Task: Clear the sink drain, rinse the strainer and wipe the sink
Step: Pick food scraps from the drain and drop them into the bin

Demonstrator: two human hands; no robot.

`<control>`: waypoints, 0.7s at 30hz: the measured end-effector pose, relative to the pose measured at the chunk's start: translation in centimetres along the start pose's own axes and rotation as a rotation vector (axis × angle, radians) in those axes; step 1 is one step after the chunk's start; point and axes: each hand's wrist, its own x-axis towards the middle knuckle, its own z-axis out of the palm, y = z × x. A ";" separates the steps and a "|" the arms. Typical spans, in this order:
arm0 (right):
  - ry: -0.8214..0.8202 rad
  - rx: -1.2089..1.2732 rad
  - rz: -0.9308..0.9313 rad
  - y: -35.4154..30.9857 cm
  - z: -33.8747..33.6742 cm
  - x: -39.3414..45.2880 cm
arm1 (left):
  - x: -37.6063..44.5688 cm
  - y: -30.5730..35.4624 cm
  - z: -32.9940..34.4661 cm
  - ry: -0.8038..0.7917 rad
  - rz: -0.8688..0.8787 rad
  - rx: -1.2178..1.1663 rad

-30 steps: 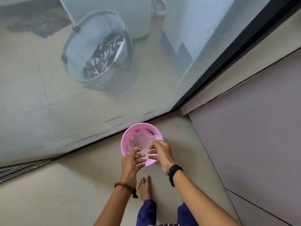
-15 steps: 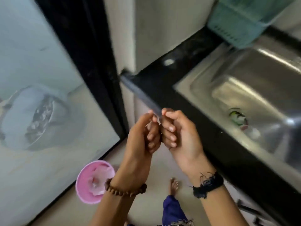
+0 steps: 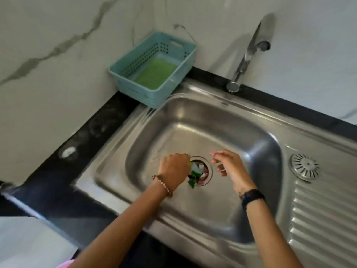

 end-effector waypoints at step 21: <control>0.025 -0.755 0.059 10.6 2.7 7.1 | 8.3 -2.0 10.7 -0.199 0.083 0.226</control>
